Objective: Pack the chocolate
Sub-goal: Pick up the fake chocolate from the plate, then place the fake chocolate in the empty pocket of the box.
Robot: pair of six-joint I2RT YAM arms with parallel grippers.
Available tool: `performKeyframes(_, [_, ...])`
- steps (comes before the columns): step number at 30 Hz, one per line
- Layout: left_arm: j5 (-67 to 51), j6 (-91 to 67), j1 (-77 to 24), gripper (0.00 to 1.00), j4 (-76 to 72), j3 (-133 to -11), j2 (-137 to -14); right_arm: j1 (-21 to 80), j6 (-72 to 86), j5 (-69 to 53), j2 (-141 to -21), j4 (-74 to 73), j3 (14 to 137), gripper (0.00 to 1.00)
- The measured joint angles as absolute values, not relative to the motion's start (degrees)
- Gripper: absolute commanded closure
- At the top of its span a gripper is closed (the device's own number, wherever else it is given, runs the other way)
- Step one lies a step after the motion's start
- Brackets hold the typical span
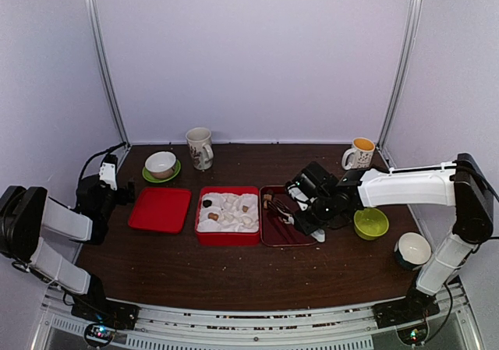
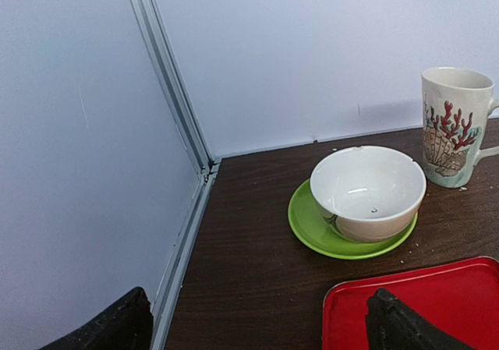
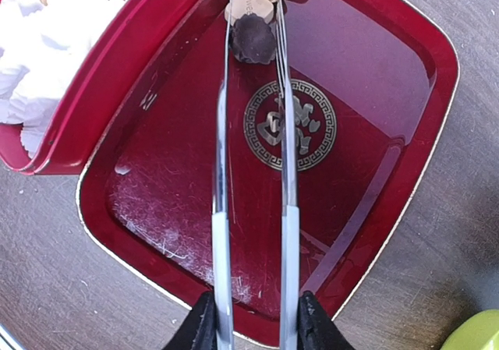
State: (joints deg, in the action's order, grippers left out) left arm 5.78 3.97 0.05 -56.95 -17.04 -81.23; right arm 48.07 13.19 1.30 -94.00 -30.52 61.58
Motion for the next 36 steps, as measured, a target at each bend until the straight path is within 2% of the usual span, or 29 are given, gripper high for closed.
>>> performKeyframes(14, [5.8,4.0,0.1,0.02,-56.9,-17.0,-81.2,48.1,13.1,-0.4,-89.0,-30.4,60.8,0.74])
performKeyframes(24, [5.8,4.0,0.1,0.02,-56.9,-17.0,-81.2,50.1,10.0,-7.5,-81.7,-30.2,58.3,0.74])
performKeyframes(36, [5.8,4.0,0.1,0.02,-56.9,-17.0,-81.2,53.4,7.2,-11.6,-81.7,-32.8,58.4,0.73])
